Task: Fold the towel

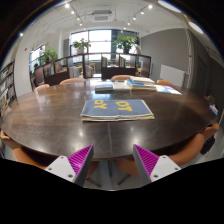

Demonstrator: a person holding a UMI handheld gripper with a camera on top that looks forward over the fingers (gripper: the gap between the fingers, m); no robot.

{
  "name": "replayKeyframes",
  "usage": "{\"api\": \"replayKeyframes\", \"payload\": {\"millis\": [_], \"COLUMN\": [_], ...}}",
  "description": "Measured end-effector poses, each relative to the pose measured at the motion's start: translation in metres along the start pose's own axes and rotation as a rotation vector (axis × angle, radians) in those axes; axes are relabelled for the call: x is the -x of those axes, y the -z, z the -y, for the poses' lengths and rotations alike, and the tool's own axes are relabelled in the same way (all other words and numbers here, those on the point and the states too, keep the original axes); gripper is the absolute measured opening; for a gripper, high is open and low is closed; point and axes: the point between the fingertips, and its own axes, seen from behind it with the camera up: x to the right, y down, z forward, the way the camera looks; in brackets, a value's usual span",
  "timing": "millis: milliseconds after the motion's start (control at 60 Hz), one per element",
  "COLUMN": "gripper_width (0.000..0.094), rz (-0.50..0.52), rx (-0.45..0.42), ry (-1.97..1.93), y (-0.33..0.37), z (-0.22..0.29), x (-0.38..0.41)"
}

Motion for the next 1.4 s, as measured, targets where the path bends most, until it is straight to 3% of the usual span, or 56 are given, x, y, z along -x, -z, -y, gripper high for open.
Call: {"api": "replayKeyframes", "payload": {"millis": [283, 567, 633, 767, 867, 1050, 1117, 1250, 1400], "gripper_width": [0.0803, 0.0740, 0.0667, 0.0263, 0.0092, 0.0062, 0.0063, 0.0063, 0.0076], "rz": [0.121, 0.074, 0.071, 0.023, -0.004, 0.072, 0.105, 0.076, 0.049], "rx": [0.032, 0.074, 0.139, 0.123, 0.096, 0.153, 0.121, 0.037, 0.022], "ry": [0.089, 0.157, 0.192, 0.189, 0.202, 0.149, 0.150, 0.181, 0.172], "y": [-0.145, -0.267, -0.281, -0.286, -0.284, -0.275, -0.261, -0.233, -0.231], "z": [0.065, 0.113, 0.097, 0.100, 0.101, 0.108, 0.133, 0.191, 0.210], "x": [0.123, 0.148, 0.146, 0.131, 0.125, 0.122, 0.112, 0.034, -0.069]}}
